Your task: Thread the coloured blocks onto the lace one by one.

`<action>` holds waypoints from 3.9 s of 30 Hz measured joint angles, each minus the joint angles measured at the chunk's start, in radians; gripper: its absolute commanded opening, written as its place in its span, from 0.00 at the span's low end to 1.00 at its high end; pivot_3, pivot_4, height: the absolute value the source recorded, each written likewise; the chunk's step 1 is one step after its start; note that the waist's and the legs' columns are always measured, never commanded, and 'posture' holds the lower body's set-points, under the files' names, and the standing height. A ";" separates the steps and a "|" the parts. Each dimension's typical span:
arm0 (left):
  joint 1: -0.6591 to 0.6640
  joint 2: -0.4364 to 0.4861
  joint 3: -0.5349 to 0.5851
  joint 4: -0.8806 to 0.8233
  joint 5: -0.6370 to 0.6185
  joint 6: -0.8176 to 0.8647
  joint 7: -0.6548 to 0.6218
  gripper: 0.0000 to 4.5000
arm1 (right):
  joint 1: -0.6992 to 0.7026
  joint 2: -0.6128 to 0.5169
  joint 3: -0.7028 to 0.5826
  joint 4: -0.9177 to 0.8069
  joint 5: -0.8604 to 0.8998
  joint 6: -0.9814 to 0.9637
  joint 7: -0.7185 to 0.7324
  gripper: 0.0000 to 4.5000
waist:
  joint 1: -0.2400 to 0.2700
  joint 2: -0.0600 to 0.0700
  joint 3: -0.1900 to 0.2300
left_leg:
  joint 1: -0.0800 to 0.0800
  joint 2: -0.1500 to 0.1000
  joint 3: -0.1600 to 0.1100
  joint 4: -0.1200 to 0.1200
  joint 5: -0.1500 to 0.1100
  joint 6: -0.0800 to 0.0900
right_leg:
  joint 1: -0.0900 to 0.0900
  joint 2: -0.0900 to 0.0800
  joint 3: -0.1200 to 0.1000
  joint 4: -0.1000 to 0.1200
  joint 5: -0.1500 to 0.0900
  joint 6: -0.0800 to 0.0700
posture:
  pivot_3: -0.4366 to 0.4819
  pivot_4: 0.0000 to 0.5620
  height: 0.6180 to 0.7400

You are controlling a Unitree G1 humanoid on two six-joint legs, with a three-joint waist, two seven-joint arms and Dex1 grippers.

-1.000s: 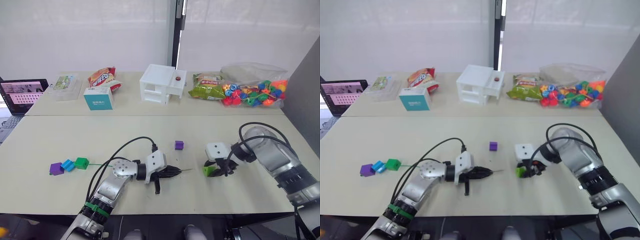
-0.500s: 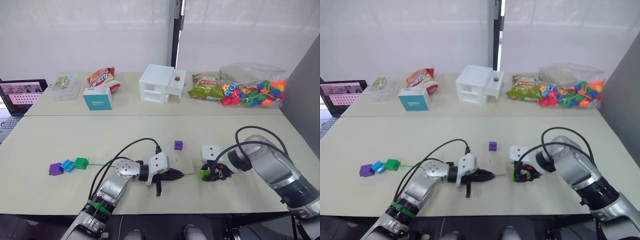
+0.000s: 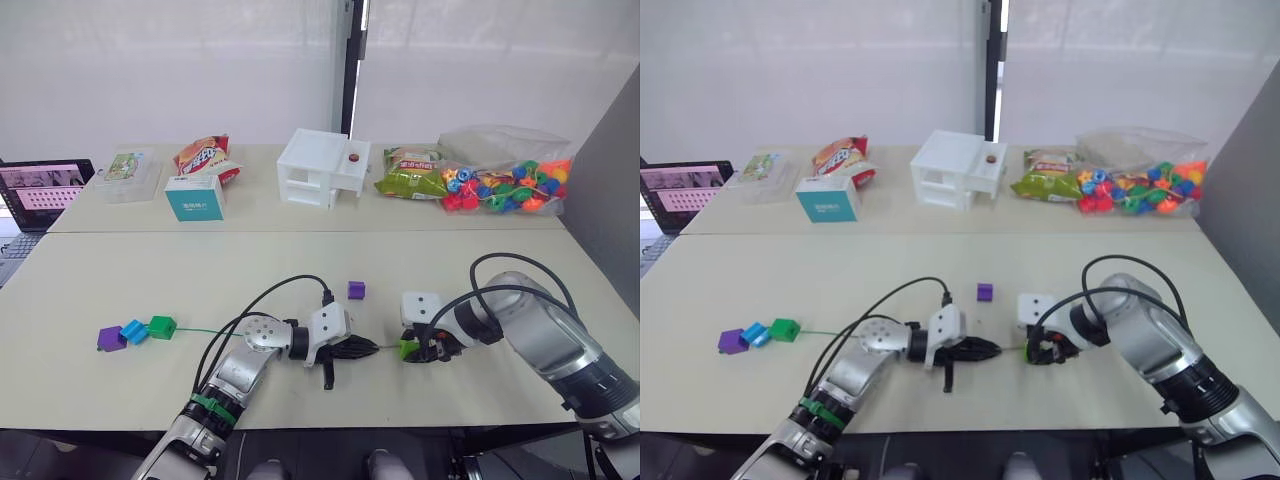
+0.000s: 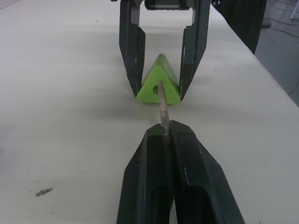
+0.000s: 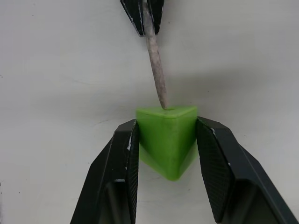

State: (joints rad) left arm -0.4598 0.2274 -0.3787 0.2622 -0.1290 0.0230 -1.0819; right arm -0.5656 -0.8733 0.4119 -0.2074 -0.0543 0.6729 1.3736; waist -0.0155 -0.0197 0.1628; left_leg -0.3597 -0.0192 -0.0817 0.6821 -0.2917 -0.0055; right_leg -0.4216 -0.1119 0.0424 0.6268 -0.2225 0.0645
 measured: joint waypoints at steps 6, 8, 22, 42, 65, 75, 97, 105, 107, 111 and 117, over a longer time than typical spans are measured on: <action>-0.009 -0.005 -0.006 0.013 0.011 -0.001 -0.007 0.00 | 0.000 0.000 0.000 0.000 0.000 0.000 0.000 0.29 | 0.000 0.000 0.000 | 0.000 0.000 0.000 0.000 0.000 0.000 | 0.000 0.000 0.000 0.000 0.000 0.000 | 0.48 0.27 1.00; -0.010 -0.007 -0.007 0.015 0.012 -0.002 -0.008 0.00 | 0.000 0.000 0.000 0.000 0.000 0.000 0.000 0.29 | 0.000 0.000 0.000 | 0.000 0.000 0.000 0.000 0.000 0.000 | 0.000 0.000 0.000 0.000 0.000 0.000 | 0.48 0.27 1.00; -0.083 -0.078 -0.039 0.111 0.054 -0.038 -0.006 0.00 | 0.003 0.018 0.009 -0.035 0.002 0.020 -0.005 0.29 | -0.001 0.000 0.000 | -0.001 0.000 0.000 0.000 0.000 0.000 | -0.001 0.000 0.000 0.000 0.000 0.000 | 0.48 0.27 1.00; -0.071 0.023 -0.054 0.010 0.123 -0.027 0.002 0.52 | 0.015 0.042 0.009 -0.056 0.004 0.036 -0.032 0.29 | -0.005 0.000 0.000 | 0.000 0.000 0.000 0.000 0.000 0.000 | 0.000 0.001 0.000 0.000 0.000 0.000 | 0.48 0.27 1.00; -0.116 -0.034 -0.075 0.082 0.165 -0.055 0.010 0.00 | 0.009 0.065 0.015 -0.049 -0.001 0.059 -0.045 0.29 | 0.004 -0.002 -0.001 | 0.002 0.000 0.000 0.002 0.000 0.000 | 0.004 0.000 0.000 -0.001 0.000 0.000 | 0.48 0.27 1.00; -0.106 -0.018 -0.004 0.016 0.076 0.088 -0.019 0.64 | 0.004 0.081 0.015 -0.049 -0.001 0.058 -0.060 0.29 | -0.008 -0.002 -0.001 | 0.002 0.000 0.000 0.000 0.000 0.000 | 0.001 0.001 0.000 0.002 0.000 0.000 | 0.48 0.27 1.00; -0.140 -0.077 -0.036 0.095 0.088 -0.005 -0.015 1.00 | 0.275 -0.117 -0.334 -0.124 0.226 -0.022 -0.133 0.99 | 0.025 -0.002 -0.001 | -0.004 -0.001 0.000 0.002 0.000 0.000 | -0.001 0.000 0.000 -0.002 0.000 0.000 | 0.48 0.27 1.00; -0.164 -0.129 -0.096 0.171 0.134 -0.030 -0.009 0.87 | 0.359 -0.138 -0.359 -0.166 0.236 -0.020 -0.205 1.00 | 0.022 -0.002 0.000 | -0.004 -0.001 0.000 0.002 0.000 0.001 | -0.001 0.000 0.000 -0.001 0.000 0.000 | 0.48 0.27 1.00; -0.171 -0.130 -0.110 0.175 0.145 -0.036 -0.010 0.74 | 0.362 -0.138 -0.359 -0.178 0.237 -0.017 -0.220 1.00 | 0.024 -0.002 -0.001 | -0.004 -0.001 0.000 0.003 0.000 0.001 | 0.000 0.000 0.000 -0.002 0.000 0.001 | 0.48 0.27 1.00; -0.172 -0.123 -0.123 0.175 0.154 -0.039 -0.016 0.44 | 0.367 -0.132 -0.357 -0.185 0.244 -0.017 -0.239 1.00 | 0.026 -0.002 -0.001 | -0.004 -0.001 0.000 0.004 0.000 0.001 | 0.000 0.000 0.000 -0.002 0.000 0.001 | 0.48 0.27 1.00; -0.185 -0.101 -0.134 0.168 0.167 -0.041 -0.018 0.30 | 0.312 -0.101 -0.259 -0.158 0.222 -0.026 -0.265 1.00 | 0.019 -0.002 -0.001 | -0.003 -0.001 0.000 0.004 0.000 0.000 | 0.001 0.000 0.000 -0.002 0.000 0.001 | 0.48 0.27 1.00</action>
State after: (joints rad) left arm -0.6450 0.1264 -0.5123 0.4302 0.0381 -0.0184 -1.0994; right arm -0.2535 -0.9743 0.1526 -0.3652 0.1675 0.6470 1.1083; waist 0.0034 -0.0220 0.1623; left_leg -0.3622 -0.0198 -0.0813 0.6861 -0.2918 -0.0051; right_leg -0.4203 -0.1119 0.0425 0.6250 -0.2224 0.0651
